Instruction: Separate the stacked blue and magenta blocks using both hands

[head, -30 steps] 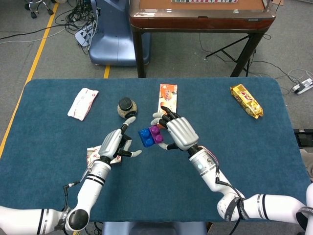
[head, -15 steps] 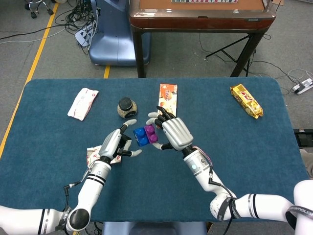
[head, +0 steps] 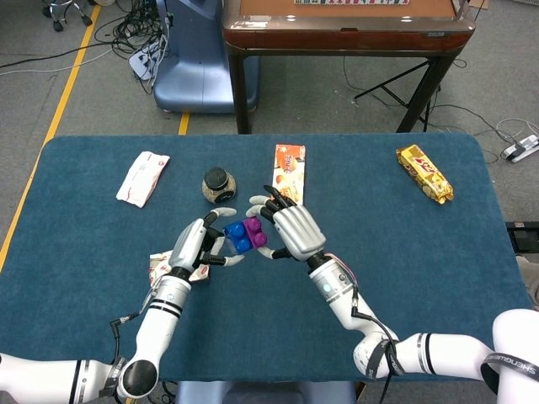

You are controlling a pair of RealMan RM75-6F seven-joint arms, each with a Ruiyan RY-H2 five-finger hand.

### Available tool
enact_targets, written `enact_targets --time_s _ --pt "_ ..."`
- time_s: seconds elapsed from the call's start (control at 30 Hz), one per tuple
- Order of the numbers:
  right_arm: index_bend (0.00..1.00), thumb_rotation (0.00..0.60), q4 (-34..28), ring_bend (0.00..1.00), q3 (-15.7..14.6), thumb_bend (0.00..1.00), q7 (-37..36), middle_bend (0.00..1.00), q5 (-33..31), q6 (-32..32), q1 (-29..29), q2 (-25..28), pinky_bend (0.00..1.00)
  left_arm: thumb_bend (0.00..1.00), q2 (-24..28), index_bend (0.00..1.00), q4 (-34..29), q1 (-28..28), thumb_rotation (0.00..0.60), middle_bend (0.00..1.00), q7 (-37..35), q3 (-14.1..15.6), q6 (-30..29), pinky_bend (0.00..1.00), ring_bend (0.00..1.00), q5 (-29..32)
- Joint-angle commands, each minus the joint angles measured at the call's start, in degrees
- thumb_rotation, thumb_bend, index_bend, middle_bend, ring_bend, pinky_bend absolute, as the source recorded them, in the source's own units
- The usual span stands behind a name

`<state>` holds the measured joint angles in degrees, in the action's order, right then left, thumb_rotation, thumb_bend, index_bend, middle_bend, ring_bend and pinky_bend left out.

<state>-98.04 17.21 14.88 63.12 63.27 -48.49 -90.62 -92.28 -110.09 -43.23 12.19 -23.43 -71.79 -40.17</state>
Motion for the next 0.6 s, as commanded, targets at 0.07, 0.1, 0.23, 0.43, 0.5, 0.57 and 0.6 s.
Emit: enact_targets --time_s 0.07,0.1,0.23,0.43,0.5,0.57,0.6 --pt "0.57 0.6 0.3 0.06 0.1 0.29 -0.6 0.21 0.2 -0.1 0.1 -0.4 0.23 0.0 -0.1 0.39 0.2 0.2 0.6 0.89 -0.2 0.0 -0.1 1.0 1.0 -0.2" --pt "0.57 0.6 0.3 0.06 0.1 0.29 -0.7 0.21 0.3 -0.1 0.1 -0.4 0.23 0.0 -0.2 0.4 0.3 0.2 0.6 0.89 -0.3 0.1 -0.2 1.0 1.0 -0.3" --pt "0.57 0.6 0.5 0.06 0.2 0.29 -1.3 0.21 0.5 -0.4 0.2 -0.6 0.23 0.0 -0.3 0.42 0.5 0.4 0.6 0.89 -0.5 0.1 -0.1 1.0 1.0 -0.5" --pt "0.57 0.6 0.9 0.06 0.2 0.29 -2.3 0.21 0.5 -0.7 0.4 -0.9 0.23 0.0 -0.7 0.49 0.9 0.7 0.6 0.89 -1.2 0.2 -0.1 1.0 1.0 -1.1" --pt "0.57 0.6 1.1 0.06 0.3 0.29 -2.6 0.21 0.6 -0.7 0.5 -1.0 0.23 0.0 -0.9 0.52 1.2 0.9 0.6 0.89 -1.4 0.3 -0.1 1.0 1.0 -1.5" --pt "0.58 0.6 1.4 0.06 0.3 0.29 -3.0 0.21 0.6 -0.7 0.6 -1.2 0.23 0.0 -1.0 0.56 1.3 1.0 0.6 0.89 -1.7 0.4 -0.1 1.0 1.0 -1.8" --pt "0.58 0.6 1.4 0.06 0.4 0.29 -3.2 0.21 0.6 -0.7 0.6 -1.3 0.23 0.0 -1.0 0.58 1.4 1.0 0.6 0.89 -1.7 0.4 -0.1 1.0 1.0 -1.9"
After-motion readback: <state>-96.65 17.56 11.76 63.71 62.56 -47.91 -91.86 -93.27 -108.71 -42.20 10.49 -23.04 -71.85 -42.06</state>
